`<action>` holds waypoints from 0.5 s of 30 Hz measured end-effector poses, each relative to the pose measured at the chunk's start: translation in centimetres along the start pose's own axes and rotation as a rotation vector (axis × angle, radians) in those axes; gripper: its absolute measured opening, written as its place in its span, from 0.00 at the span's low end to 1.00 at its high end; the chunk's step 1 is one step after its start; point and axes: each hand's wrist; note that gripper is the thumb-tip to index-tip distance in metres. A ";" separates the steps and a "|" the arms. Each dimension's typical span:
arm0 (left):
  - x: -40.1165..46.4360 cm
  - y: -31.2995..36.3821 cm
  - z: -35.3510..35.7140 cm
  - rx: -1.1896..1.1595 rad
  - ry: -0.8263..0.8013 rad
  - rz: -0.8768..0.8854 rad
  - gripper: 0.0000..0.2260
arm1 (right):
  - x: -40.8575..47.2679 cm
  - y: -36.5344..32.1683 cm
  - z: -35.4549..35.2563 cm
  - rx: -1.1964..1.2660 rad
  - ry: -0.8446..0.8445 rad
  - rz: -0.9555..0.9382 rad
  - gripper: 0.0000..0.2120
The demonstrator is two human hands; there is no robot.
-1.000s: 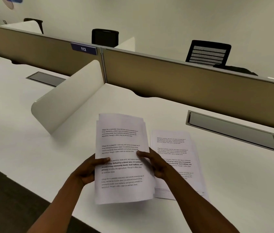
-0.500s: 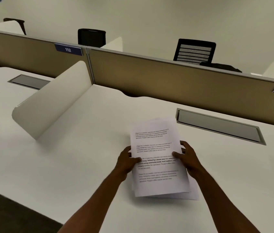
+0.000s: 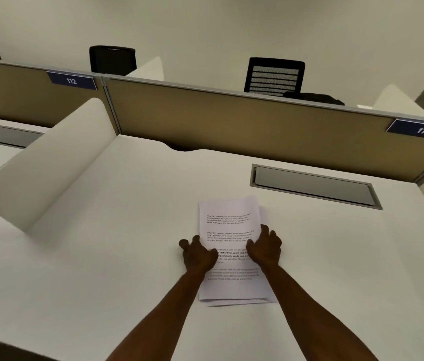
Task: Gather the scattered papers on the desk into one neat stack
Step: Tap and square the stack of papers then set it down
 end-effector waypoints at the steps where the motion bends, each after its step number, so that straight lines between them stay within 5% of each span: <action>1: -0.1 0.2 0.1 -0.033 0.001 -0.004 0.30 | -0.1 -0.2 0.1 -0.030 -0.005 0.005 0.34; 8: 0.5 0.1 -0.6 -0.254 -0.023 -0.076 0.35 | 0.3 -0.4 -1.3 0.008 0.012 0.069 0.37; 15: 0.5 0.0 -1.3 -0.186 -0.052 -0.088 0.24 | 0.9 0.2 -1.5 0.267 0.011 0.191 0.36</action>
Point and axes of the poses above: each hand's wrist, its own x-axis towards the middle knuckle, its own z-axis out of the palm, y = z × x, and after that the axes turned 12 degrees about -y, right-handed
